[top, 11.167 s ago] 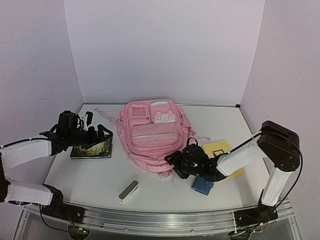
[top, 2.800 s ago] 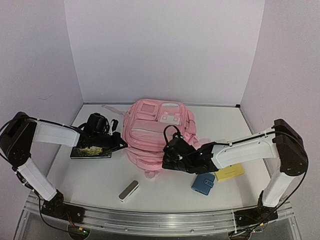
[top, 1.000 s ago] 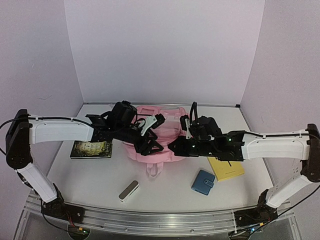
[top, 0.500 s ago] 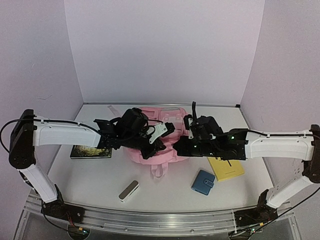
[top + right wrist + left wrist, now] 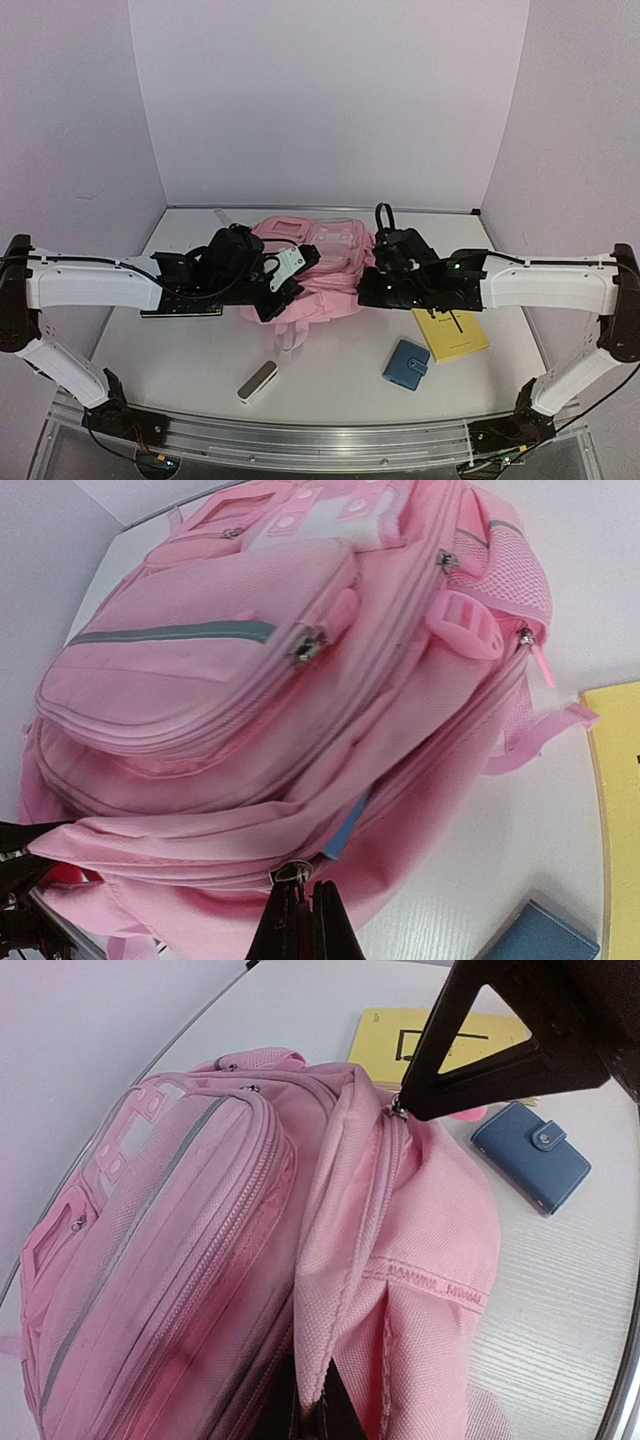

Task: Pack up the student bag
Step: Zip the student bag at the center of the board.

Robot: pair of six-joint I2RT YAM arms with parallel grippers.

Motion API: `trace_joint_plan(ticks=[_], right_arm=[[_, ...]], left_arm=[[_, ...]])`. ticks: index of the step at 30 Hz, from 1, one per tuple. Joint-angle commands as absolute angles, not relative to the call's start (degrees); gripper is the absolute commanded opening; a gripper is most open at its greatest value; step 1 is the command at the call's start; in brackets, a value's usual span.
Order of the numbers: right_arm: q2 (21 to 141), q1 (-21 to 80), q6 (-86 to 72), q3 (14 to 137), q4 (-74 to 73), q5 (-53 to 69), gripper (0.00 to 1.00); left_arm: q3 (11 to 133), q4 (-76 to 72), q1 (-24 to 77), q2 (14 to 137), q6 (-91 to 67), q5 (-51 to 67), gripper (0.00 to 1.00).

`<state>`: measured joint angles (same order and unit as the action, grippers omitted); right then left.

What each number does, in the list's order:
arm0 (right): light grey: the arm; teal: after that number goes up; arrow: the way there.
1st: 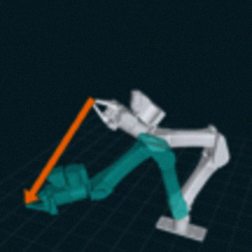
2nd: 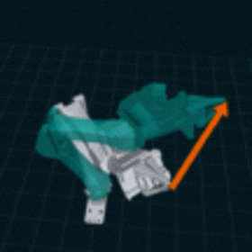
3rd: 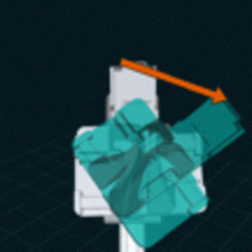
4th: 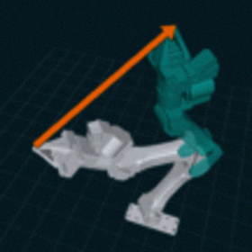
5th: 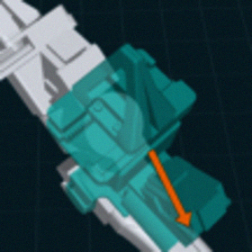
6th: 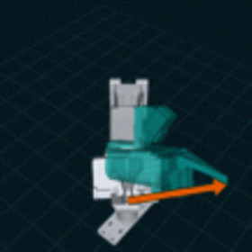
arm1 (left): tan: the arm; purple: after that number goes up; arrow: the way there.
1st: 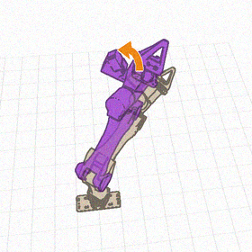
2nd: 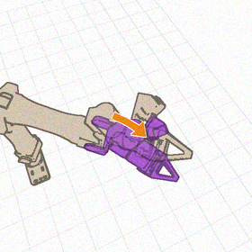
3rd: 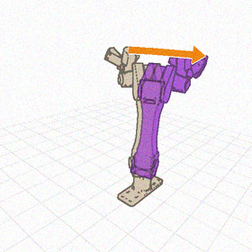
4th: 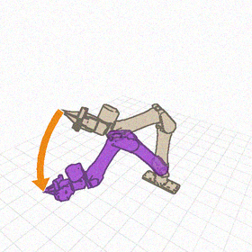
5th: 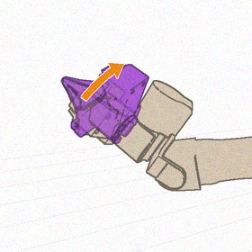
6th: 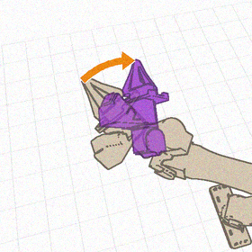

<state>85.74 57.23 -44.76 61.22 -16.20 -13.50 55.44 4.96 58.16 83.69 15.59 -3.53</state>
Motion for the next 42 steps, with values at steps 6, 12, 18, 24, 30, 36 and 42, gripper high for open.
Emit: trace_joint_plan(ticks=[6, 12, 18, 24, 30, 36, 42], right_arm=[[86.96, 45.23, -38.47, 57.32, -15.5, -19.04, 0.0], [87.99, 43.46, -33.75, 56.55, -7.89, -14.34, 0.0], [93.51, 40.14, -32.1, 57.52, -4.85, -13.87, 0.0], [98.98, 36.4, -31.25, 58.02, -1.05, -12.92, 0.0], [103.12, 33.94, -28.13, 58.63, 5.47, -8.65, 0.0], [101.57, 33.93, -25.59, 58.16, 7.2, -1.09, 0.0], [92.91, 33.93, -26.49, 54.15, 6.17, 4.94, 0.54]], left_arm=[[51.2, 11.78, 55.28, 73.54, 13.47, -16.53, 0.0], [50.19, 14.09, 55.13, 71.45, 11.96, -16.14, 0.0], [49.19, 16.35, 55.11, 69.27, 9.39, -14.22, 0.0], [47.2, 16.63, 55.12, 66.72, 7.68, -12.84, 0.0], [45.3, 16.11, 55.14, 64.07, 6.62, -12.06, 0.0], [46.73, 20.06, 54.8, 64.74, 1.18, -10.32, 0.22], [47.27, 18.54, 53.14, 63.33, -7.73, -2.3, 0.61]])
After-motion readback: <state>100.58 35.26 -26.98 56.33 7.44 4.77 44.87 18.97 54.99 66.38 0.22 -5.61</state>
